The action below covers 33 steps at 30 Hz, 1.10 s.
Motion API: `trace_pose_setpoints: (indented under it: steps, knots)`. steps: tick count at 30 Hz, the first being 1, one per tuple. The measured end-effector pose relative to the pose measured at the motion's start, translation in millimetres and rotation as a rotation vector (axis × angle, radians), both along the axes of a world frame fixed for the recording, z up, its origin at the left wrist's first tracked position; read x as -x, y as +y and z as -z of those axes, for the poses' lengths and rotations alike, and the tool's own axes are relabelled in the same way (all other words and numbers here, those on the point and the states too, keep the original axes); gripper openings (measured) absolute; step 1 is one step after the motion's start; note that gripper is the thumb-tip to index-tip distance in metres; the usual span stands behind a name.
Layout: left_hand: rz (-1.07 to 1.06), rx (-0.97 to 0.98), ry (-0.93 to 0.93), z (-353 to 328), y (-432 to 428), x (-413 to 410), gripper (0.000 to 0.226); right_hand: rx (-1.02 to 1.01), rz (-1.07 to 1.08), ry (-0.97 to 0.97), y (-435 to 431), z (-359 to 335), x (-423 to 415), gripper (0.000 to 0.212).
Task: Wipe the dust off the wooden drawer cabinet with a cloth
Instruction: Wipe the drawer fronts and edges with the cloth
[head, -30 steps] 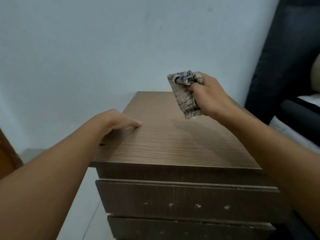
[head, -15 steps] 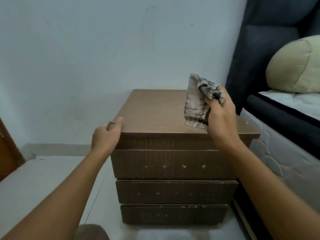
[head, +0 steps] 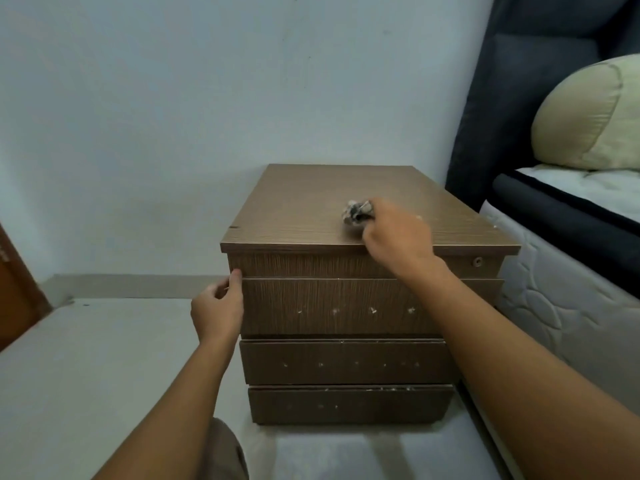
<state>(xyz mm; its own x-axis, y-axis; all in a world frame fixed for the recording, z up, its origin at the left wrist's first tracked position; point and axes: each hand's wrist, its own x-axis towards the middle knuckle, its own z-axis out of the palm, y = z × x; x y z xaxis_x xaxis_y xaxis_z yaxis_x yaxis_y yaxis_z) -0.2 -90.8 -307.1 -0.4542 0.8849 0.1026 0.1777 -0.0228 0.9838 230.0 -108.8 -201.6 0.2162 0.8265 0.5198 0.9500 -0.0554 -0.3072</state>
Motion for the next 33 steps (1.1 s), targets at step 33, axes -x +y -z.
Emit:
trace_pose_setpoints:
  steps: [33]
  knots:
    - [-0.117,0.085,-0.292,-3.2,3.0,-19.6,0.027,-0.238,0.071,0.340,-115.1,93.0,-78.1,0.042]
